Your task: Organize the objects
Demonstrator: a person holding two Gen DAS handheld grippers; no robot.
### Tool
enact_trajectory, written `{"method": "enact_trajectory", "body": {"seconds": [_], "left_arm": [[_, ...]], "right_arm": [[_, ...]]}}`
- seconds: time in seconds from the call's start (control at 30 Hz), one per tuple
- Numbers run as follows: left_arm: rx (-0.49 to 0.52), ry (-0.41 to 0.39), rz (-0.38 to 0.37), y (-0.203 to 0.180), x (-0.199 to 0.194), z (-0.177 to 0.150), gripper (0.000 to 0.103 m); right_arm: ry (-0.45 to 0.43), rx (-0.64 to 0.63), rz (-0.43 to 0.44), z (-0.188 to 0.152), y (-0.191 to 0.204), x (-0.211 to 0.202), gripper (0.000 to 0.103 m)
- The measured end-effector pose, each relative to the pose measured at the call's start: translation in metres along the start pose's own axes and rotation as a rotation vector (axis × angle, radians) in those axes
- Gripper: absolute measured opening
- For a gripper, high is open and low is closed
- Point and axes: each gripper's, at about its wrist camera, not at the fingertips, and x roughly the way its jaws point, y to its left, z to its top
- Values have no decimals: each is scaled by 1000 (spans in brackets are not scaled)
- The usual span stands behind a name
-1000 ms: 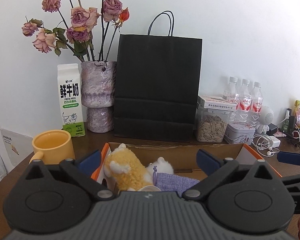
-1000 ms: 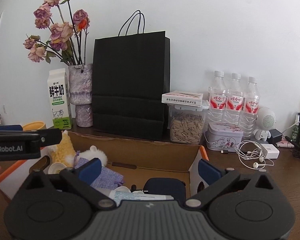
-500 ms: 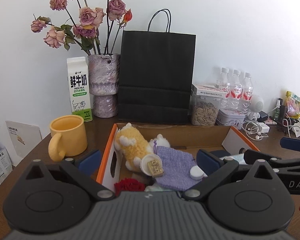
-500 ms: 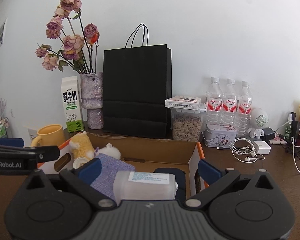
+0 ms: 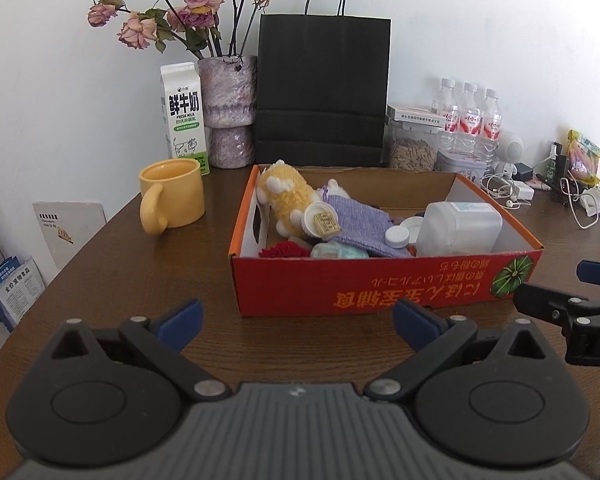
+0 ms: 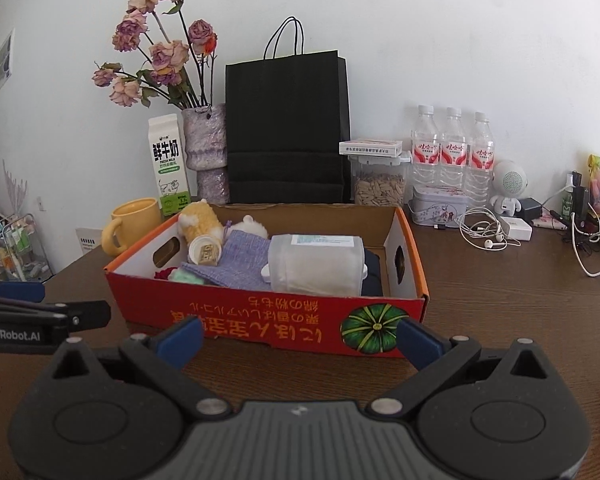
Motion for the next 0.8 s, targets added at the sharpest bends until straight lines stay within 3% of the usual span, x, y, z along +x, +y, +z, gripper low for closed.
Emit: {"method": "enact_trajectory", "body": {"seconds": [0.8], "left_arm": [[16,-7,-5,-9,-22,-8,103]], "right_arm": [[-15,1,-6,-6,3,-23,103]]}}
